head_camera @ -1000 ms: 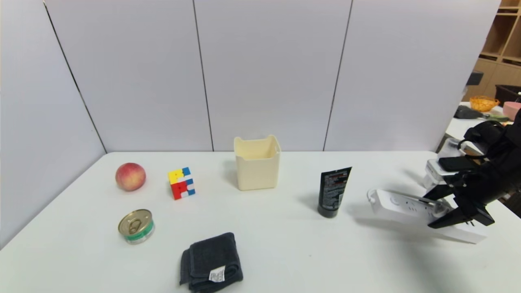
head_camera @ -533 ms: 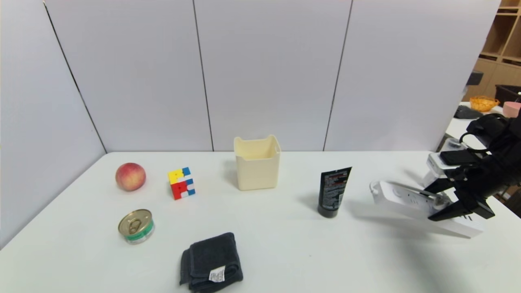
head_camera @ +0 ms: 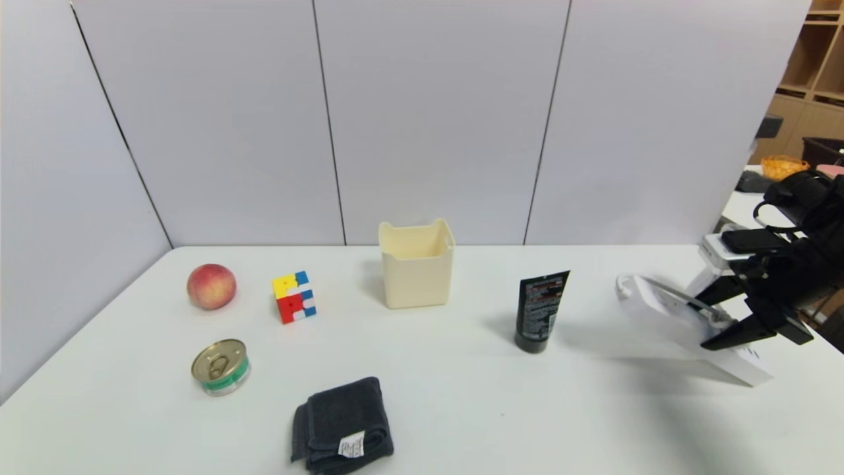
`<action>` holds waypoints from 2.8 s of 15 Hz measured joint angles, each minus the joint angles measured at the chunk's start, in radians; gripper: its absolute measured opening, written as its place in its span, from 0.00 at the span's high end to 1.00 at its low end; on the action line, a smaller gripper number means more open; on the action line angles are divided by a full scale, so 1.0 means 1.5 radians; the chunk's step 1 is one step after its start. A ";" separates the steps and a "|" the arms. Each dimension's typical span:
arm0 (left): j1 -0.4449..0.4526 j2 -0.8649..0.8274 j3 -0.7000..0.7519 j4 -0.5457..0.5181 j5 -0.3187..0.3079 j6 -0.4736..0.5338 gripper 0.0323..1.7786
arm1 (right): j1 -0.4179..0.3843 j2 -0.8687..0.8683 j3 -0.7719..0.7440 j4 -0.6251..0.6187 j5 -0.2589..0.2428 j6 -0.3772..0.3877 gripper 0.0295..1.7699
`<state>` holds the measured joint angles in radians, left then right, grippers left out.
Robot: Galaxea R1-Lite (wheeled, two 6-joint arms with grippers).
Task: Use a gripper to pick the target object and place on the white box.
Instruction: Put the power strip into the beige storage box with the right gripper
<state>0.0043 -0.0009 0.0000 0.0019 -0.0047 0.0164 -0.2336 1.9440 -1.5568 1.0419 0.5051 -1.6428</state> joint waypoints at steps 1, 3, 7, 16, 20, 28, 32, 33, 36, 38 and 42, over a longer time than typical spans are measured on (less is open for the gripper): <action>0.000 0.000 0.000 0.000 0.000 0.000 0.05 | 0.002 0.000 -0.004 0.000 0.001 0.005 0.54; 0.000 0.000 0.000 0.000 0.000 0.000 0.05 | 0.004 0.000 -0.013 0.002 0.001 0.007 0.54; 0.000 0.000 0.000 0.000 0.000 0.000 0.05 | 0.016 0.000 -0.038 0.010 0.001 0.018 0.54; 0.000 0.000 0.000 0.000 0.000 0.000 0.05 | 0.029 0.002 -0.071 0.011 0.018 0.043 0.54; 0.000 0.000 0.000 0.000 0.000 0.000 0.05 | 0.030 0.002 -0.084 0.011 0.043 0.066 0.54; 0.000 0.000 0.000 0.000 0.000 0.000 0.05 | 0.039 0.004 -0.105 0.009 0.076 0.110 0.54; 0.000 0.000 0.000 0.000 0.000 0.000 0.05 | 0.039 0.005 -0.117 0.009 0.092 0.125 0.54; 0.000 0.000 0.000 0.000 0.000 0.000 0.05 | 0.039 0.005 -0.121 0.009 0.096 0.130 0.54; 0.000 0.000 0.000 0.000 0.000 0.000 0.05 | 0.040 0.006 -0.133 0.009 0.107 0.144 0.54; 0.000 0.000 0.000 0.000 0.000 0.000 0.05 | 0.040 0.007 -0.140 0.009 0.109 0.148 0.54; 0.000 0.000 0.000 0.000 0.000 0.000 0.05 | 0.044 0.010 -0.155 0.009 0.126 0.173 0.54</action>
<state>0.0043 -0.0009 0.0000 0.0017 -0.0043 0.0164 -0.1672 1.9583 -1.7891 1.0549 0.6936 -1.3826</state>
